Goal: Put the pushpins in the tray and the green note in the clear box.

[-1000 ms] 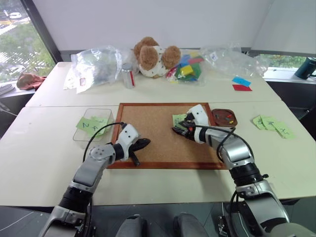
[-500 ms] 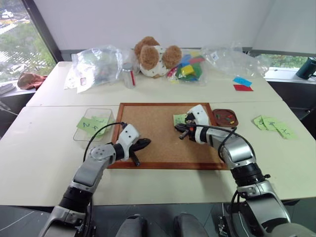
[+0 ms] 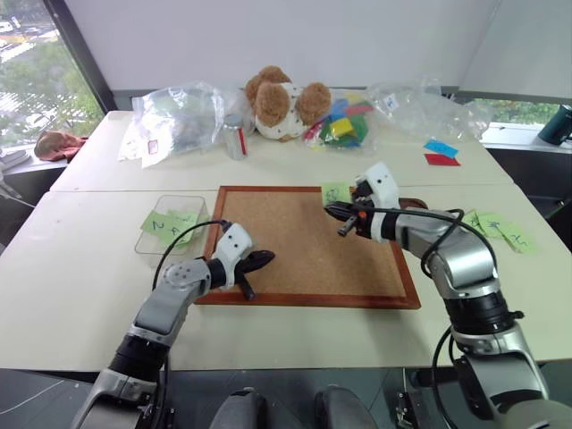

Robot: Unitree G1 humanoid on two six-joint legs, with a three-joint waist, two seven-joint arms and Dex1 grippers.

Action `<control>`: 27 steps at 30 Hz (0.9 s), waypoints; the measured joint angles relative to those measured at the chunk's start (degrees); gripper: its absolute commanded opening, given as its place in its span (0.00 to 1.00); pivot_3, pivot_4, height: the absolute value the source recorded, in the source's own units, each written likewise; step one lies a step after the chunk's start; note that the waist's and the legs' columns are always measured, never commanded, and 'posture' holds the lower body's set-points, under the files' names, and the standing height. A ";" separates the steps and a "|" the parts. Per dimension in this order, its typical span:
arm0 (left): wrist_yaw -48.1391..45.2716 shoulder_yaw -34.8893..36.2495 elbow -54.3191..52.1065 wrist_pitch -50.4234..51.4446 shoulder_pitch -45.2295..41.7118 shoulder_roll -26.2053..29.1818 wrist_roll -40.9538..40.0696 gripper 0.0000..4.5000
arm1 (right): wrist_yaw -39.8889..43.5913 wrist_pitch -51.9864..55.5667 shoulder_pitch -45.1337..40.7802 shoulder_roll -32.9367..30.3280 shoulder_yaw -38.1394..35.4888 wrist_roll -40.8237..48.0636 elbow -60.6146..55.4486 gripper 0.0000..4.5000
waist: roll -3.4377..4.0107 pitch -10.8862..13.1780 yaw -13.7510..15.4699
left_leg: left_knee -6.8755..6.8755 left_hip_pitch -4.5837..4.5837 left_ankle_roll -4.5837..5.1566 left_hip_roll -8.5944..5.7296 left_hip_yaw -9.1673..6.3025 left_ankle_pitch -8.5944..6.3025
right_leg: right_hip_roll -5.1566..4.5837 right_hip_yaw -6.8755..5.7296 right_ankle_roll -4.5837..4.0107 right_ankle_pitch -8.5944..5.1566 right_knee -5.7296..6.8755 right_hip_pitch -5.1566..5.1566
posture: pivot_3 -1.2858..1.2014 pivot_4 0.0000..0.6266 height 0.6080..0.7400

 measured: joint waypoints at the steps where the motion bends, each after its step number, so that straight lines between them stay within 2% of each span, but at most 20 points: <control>1: -0.15 0.45 0.20 1.46 -0.68 -0.20 -0.97 0.27 | 0.60 0.14 0.30 -0.54 0.12 0.20 -0.84 0.00 | -0.02 0.02 -0.04 | 0.02 0.00 0.01 0.00 0.00 0.00 | 0.00 0.00 0.00 0.00 0.00 0.01 | 0.52 0.24 1.00; 6: -0.56 8.98 2.00 14.56 -8.93 -1.74 -11.50 0.84 | 3.93 1.31 1.45 -4.60 0.95 1.69 -5.28 0.00 | -0.13 0.12 -0.09 | 0.04 -0.15 0.01 0.00 -0.03 0.00 | 0.01 -0.05 0.00 0.00 0.01 -0.14 | 0.52 0.24 1.00; 7: -0.39 11.31 2.01 17.41 -11.44 -2.60 -14.49 0.93 | 4.48 1.54 1.45 -5.04 1.07 1.91 -6.02 0.00 | -0.13 0.12 -0.07 | 0.04 -0.16 0.01 0.00 -0.03 0.00 | 0.01 -0.06 0.00 0.00 0.01 -0.14 | 0.52 0.24 1.00; 8: -0.14 12.68 1.94 19.01 -12.99 -3.15 -16.34 0.98 | 4.76 1.60 1.44 -5.13 1.19 2.18 -6.57 0.00 | -0.13 0.12 -0.07 | 0.04 -0.17 0.01 0.00 -0.03 0.00 | 0.02 -0.07 0.00 0.00 -0.02 -0.14 | 0.52 0.24 1.00; 11: 2.45 17.92 2.73 27.01 -16.91 -6.67 -23.98 0.98 | 5.95 1.60 1.44 -6.76 2.57 2.32 -8.14 0.00 | -0.13 0.12 -0.07 | 0.05 -0.23 -0.07 0.00 -0.03 0.04 | 0.02 -0.08 0.01 0.00 -0.09 -0.16 | 0.52 0.24 1.00; 15: 5.56 21.43 3.40 35.71 -18.14 -9.39 -30.84 0.98 | 6.59 1.78 1.37 -6.93 2.94 2.64 -9.62 0.00 | -0.18 0.15 -0.20 | 0.06 -0.24 -0.26 0.00 -0.03 0.15 | 0.05 -0.08 0.02 0.00 -0.12 -0.17 | 0.52 0.24 1.00; 20: 10.90 22.13 5.04 41.32 -18.95 -15.24 -34.10 0.98 | 7.33 2.93 -1.34 -6.71 4.85 4.16 -13.06 0.00 | -0.24 0.19 -0.06 | 0.11 -0.24 -0.33 0.00 -0.03 0.18 | 0.05 -0.08 0.02 0.01 -0.10 -0.16 | 0.52 0.24 1.00; 27: 15.07 22.48 6.31 42.98 -19.65 -18.89 -35.52 0.98 | 7.21 4.37 -2.20 -6.68 6.10 5.69 -14.89 0.00 | -0.27 0.21 -0.02 | 0.10 -0.24 -0.36 0.00 -0.03 0.20 | 0.05 -0.08 0.02 0.01 -0.10 -0.17 | 0.52 0.24 1.00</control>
